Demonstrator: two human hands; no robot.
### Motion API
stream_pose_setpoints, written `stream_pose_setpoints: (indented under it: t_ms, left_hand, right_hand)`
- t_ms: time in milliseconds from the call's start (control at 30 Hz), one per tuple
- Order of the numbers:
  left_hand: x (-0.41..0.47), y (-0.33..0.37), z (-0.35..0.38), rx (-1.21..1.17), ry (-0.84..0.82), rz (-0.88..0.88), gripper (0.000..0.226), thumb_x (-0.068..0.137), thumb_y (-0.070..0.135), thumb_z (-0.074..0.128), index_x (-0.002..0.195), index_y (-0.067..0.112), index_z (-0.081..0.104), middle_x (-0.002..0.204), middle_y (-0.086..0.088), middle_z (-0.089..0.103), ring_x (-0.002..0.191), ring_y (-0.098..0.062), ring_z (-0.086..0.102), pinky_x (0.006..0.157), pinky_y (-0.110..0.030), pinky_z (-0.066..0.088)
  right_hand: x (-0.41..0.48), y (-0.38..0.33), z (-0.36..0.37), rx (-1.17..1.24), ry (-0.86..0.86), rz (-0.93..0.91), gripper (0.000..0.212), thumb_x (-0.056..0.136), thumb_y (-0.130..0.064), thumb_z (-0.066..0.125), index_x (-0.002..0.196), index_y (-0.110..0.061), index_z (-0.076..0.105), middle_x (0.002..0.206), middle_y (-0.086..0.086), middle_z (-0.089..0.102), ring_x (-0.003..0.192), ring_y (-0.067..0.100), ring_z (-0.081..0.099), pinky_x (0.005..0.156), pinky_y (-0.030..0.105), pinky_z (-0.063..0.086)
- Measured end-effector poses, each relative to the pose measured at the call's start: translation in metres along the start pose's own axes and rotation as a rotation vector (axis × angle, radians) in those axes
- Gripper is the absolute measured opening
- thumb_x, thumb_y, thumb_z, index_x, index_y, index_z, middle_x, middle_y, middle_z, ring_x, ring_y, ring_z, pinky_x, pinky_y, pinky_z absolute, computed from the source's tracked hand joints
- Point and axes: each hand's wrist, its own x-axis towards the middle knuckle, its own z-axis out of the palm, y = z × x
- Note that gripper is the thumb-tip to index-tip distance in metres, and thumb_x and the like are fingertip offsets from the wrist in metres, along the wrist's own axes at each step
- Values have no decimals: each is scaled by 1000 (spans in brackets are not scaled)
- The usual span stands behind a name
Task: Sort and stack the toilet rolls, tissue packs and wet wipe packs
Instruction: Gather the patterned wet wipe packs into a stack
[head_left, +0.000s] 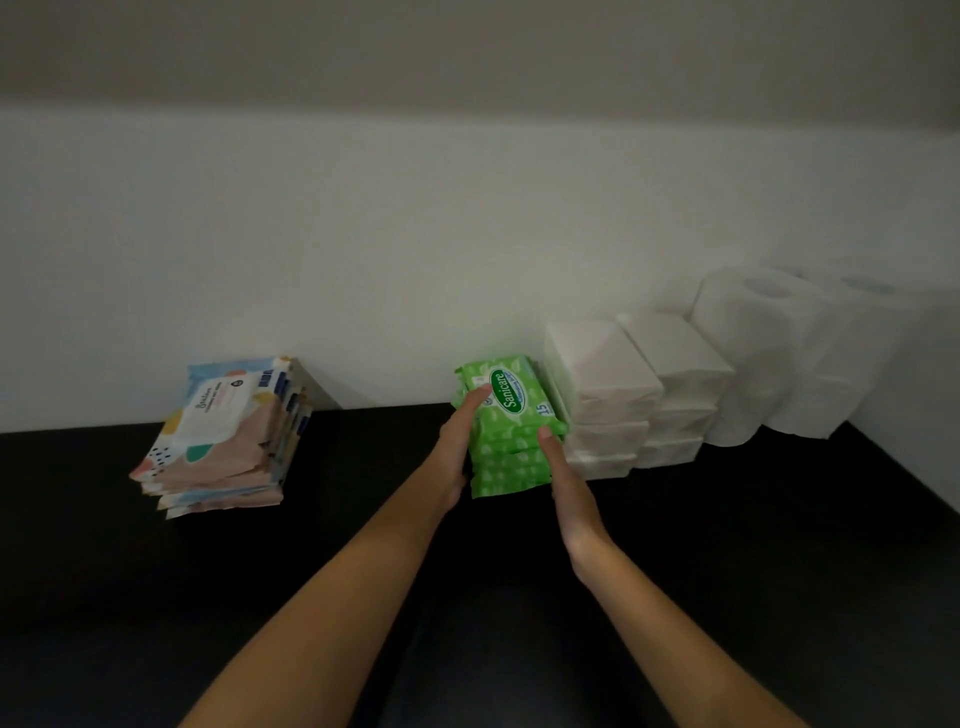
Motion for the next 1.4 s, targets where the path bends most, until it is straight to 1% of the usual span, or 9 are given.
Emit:
stream_pose_setpoints:
  t_ms: [67, 133, 300, 600, 733, 967, 1133, 1233, 1400]
  left_hand:
    - [5, 1, 6, 16, 43, 5, 60, 83, 47, 55, 132, 11, 50, 132, -16, 55, 119, -31, 55, 102, -45, 44]
    - [10, 0, 8, 72, 63, 4, 66, 83, 49, 55, 137, 13, 43, 140, -14, 47, 126, -31, 48, 106, -48, 39]
    - [11, 1, 7, 52, -1, 2, 42, 87, 36, 53, 122, 12, 60, 115, -12, 67, 98, -27, 64, 85, -36, 51]
    - [8, -1, -1, 39, -35, 3, 39, 92, 30, 47, 123, 10, 58, 114, -14, 66, 89, -25, 64, 82, -32, 50]
    - [2, 1, -10, 23, -43, 4, 38, 93, 29, 46, 122, 9, 59, 104, -12, 67, 83, -23, 65, 75, -30, 50]
    - [-15, 4, -32, 6, 17, 21, 39, 93, 27, 46, 124, 7, 57, 117, -18, 64, 85, -26, 64, 76, -31, 50]
    - [-32, 5, -65, -51, 59, 19, 39, 92, 27, 46, 124, 7, 57, 114, -18, 64, 84, -26, 63, 78, -32, 50]
    - [-41, 4, -82, -77, 59, 26, 38, 93, 29, 46, 121, 8, 59, 102, -13, 68, 82, -25, 65, 73, -30, 51]
    - [-40, 15, -97, -114, 99, 8, 38, 94, 27, 45, 122, 5, 57, 91, -12, 66, 76, -24, 62, 70, -30, 48]
  right_hand:
    - [2, 2, 1, -18, 23, -40, 34, 83, -54, 54, 107, -31, 60, 91, -14, 60, 77, -6, 53, 56, 1, 42]
    - [4, 3, 2, -45, 37, -62, 36, 83, -54, 53, 108, -29, 61, 89, -15, 62, 74, -10, 52, 48, -2, 39]
    - [11, 1, 3, -124, 65, -82, 29, 83, -62, 45, 82, -38, 61, 86, -20, 62, 79, -3, 57, 70, 12, 42]
    - [11, 5, 19, -108, 114, -41, 60, 81, -61, 50, 125, -21, 54, 123, 1, 62, 113, 20, 57, 102, 37, 42]
    - [9, 7, 21, -117, 102, -3, 63, 77, -61, 54, 121, -17, 57, 119, 6, 63, 109, 23, 59, 100, 39, 44]
    - [0, 11, 39, -173, -1, 61, 62, 75, -65, 51, 117, -20, 60, 121, 4, 61, 114, 22, 56, 104, 41, 40]
    - [-15, 20, 66, -196, -110, 83, 47, 74, -64, 52, 101, -27, 62, 116, 2, 62, 108, 18, 56, 99, 36, 42]
    - [-21, 24, 79, -191, -134, 92, 34, 73, -63, 55, 87, -32, 60, 112, 1, 63, 102, 15, 57, 93, 33, 43]
    - [-21, 25, 102, -141, -165, 75, 44, 72, -61, 57, 94, -24, 66, 109, 5, 68, 105, 22, 61, 102, 43, 43]
